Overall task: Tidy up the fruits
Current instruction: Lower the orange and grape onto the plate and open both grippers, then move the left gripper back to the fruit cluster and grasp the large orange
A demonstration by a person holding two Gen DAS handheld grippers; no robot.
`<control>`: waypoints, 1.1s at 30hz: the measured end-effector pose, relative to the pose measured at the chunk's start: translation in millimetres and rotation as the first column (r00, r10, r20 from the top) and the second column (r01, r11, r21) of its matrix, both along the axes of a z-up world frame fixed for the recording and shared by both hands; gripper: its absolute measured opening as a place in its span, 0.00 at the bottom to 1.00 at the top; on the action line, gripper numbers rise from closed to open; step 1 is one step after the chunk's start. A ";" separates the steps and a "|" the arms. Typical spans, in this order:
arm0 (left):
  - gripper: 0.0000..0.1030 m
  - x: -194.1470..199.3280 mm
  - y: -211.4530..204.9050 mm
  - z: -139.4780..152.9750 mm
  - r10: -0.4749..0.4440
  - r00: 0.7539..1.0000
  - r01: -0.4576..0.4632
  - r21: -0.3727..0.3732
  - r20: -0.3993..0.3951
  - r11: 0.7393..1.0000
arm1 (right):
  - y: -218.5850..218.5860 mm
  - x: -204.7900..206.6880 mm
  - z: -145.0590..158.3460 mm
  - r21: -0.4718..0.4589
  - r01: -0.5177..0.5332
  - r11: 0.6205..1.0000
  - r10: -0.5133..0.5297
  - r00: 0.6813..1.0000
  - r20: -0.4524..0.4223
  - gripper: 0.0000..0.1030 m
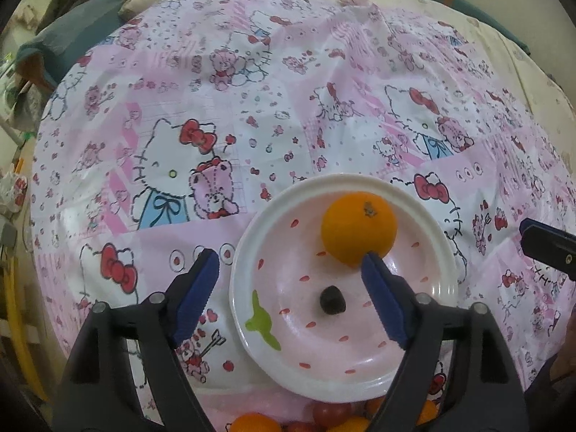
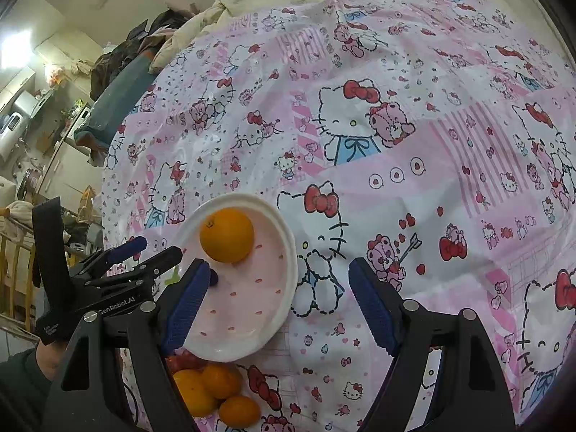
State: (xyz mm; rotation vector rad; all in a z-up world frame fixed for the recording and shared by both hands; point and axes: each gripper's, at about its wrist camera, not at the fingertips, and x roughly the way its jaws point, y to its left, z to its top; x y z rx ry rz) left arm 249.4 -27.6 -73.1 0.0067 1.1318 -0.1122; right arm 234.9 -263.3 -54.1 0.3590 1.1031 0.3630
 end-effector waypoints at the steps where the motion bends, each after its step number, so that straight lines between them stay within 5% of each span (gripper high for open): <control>1: 0.76 -2.2 1.3 2.5 0.007 1.000 -0.007 -0.007 0.003 1.000 | 0.0 -1.0 1.5 -0.001 -0.002 1.000 0.002 1.000 0.004 0.80; 7: 0.78 -19.8 5.9 23.2 0.028 0.999 -0.027 -0.017 0.046 0.999 | 3.0 -16.2 12.9 -0.024 -0.008 1.000 0.009 0.999 0.040 0.80; 10: 0.91 -30.0 11.0 36.0 0.054 0.996 -0.052 -0.026 0.073 0.998 | 5.2 -25.9 19.6 -0.050 -0.014 0.999 0.017 0.998 0.065 0.80; 20: 0.92 -83.3 21.9 66.4 0.086 0.982 -0.094 0.040 0.169 0.995 | -1.8 -63.7 26.6 -0.038 0.018 0.999 -0.015 0.997 0.074 0.80; 33: 0.92 -129.3 46.7 52.8 0.162 0.984 -0.159 -0.044 0.070 0.986 | -10.7 -100.9 14.7 0.036 0.054 0.998 -0.054 0.999 0.001 0.80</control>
